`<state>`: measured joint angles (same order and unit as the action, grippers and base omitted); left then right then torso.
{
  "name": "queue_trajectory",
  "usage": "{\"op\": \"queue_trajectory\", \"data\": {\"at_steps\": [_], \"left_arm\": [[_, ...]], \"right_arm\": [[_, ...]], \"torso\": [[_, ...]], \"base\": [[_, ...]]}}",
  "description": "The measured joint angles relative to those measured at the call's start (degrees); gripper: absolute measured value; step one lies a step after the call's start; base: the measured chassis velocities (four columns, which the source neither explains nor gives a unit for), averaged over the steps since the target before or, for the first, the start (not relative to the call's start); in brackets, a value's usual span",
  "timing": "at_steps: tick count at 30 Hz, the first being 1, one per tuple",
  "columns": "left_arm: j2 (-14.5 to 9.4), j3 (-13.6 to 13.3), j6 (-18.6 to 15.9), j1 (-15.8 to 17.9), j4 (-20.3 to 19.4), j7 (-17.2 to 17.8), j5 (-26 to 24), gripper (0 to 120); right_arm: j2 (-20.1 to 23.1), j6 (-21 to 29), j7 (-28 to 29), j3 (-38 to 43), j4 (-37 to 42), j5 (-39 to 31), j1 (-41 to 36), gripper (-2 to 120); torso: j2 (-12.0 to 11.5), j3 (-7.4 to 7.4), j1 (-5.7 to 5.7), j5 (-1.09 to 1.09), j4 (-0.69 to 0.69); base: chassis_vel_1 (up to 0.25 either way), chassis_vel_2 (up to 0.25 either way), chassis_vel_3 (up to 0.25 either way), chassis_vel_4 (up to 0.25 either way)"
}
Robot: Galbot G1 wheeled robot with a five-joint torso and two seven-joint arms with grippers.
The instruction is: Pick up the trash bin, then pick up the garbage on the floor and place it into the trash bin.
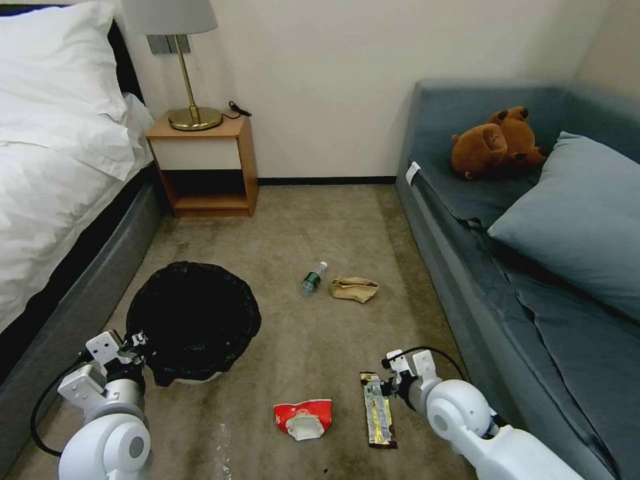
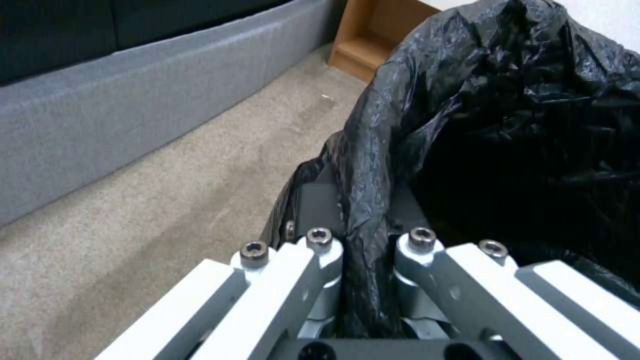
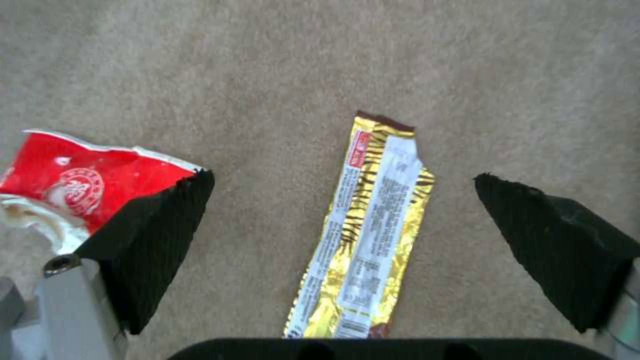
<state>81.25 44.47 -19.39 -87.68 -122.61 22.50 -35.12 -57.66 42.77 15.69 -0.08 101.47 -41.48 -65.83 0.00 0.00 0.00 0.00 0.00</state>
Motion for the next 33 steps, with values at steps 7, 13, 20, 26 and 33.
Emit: {"op": "queue_trajectory", "data": {"at_steps": [7,13,20,26,33], "left_arm": [[0.1,0.5,0.1,-0.2,-0.4,-0.4,-0.3,4],[0.8,0.5,0.3,-0.4,-0.4,-0.8,-0.2,4],[0.8,0.6,0.3,0.0,-0.6,-0.9,-0.1,4],[0.9,0.6,0.4,-0.3,-1.1,-1.2,0.0,4],[0.7,1.1,0.5,-0.6,-1.6,-1.3,-0.2,4]], "right_arm": [[-2.6,-0.3,-3.4,-1.4,-7.0,5.3,0.8,100],[-4.6,-0.4,-5.3,-1.7,-12.0,7.4,1.9,100],[-6.5,-0.5,-7.0,-1.5,-15.0,9.4,2.3,100],[-9.0,-2.1,-8.9,-0.7,-18.1,12.0,2.3,100],[-11.5,-4.3,-10.0,-0.2,-21.0,14.4,2.1,100]], "torso": [[0.0,0.00,0.00,0.00,0.00],[0.0,0.00,0.00,0.00,0.00],[0.0,0.00,0.00,0.00,0.00],[0.0,0.00,0.00,0.00,0.00],[0.0,0.00,0.00,0.00,0.00]], "base": [[0.000,0.000,0.000,0.000],[0.000,0.000,0.000,0.000],[0.000,0.000,0.000,0.000],[0.000,0.000,0.000,0.000],[0.000,0.000,0.000,0.000]]}}
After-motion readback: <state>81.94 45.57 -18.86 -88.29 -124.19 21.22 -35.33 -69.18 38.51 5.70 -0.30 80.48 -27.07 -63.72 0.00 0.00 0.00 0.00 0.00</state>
